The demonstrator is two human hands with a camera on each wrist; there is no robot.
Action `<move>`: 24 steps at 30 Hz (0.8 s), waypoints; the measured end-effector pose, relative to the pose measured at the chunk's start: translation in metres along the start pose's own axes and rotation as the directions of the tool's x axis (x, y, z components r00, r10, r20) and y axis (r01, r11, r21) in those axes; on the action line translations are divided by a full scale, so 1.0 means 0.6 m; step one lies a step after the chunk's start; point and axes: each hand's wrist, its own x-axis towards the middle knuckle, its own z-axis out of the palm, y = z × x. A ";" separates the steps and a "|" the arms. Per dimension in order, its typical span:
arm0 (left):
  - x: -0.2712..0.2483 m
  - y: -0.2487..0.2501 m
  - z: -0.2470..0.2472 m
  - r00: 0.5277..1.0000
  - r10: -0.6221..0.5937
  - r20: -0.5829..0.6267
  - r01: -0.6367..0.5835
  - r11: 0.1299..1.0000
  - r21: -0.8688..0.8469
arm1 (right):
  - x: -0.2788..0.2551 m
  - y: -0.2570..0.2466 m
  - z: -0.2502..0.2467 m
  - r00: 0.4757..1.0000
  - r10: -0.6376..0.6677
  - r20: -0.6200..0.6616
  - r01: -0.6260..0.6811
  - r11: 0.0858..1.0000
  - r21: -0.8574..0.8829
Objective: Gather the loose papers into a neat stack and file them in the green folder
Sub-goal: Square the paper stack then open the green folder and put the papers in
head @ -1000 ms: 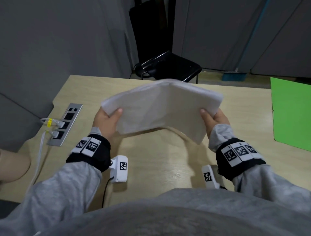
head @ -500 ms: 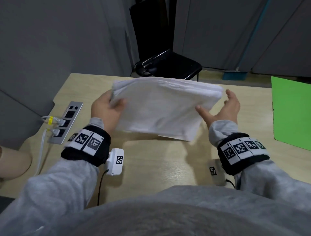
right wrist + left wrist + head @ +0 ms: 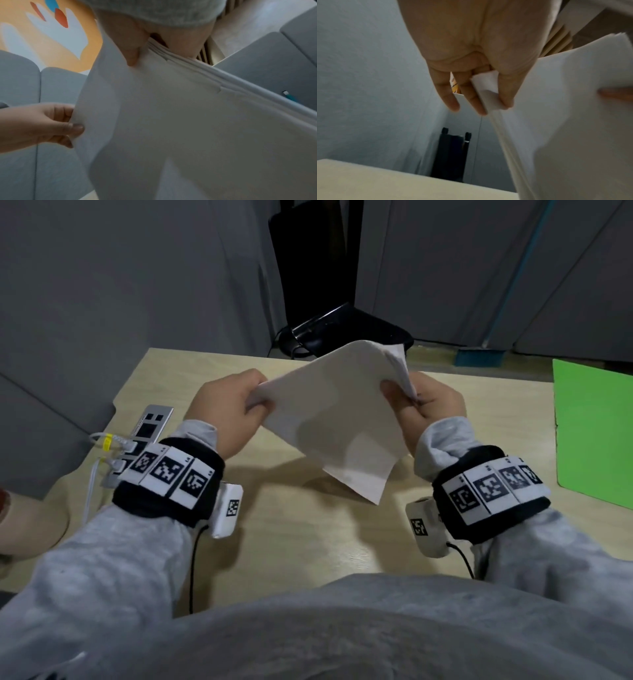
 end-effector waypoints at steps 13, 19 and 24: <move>0.002 0.029 0.010 0.982 -0.181 0.060 0.165 0.646 -0.746 | 0.002 0.017 0.002 0.961 0.269 0.063 -0.275 0.916 0.292; -0.010 0.047 0.021 0.945 -0.320 0.073 0.268 0.622 -0.736 | -0.005 0.001 -0.008 0.972 0.234 0.025 -0.225 0.894 0.388; -0.014 0.042 0.001 0.975 -0.220 0.034 0.172 0.645 -0.745 | 0.001 0.003 -0.007 0.984 0.179 0.002 -0.162 0.883 0.440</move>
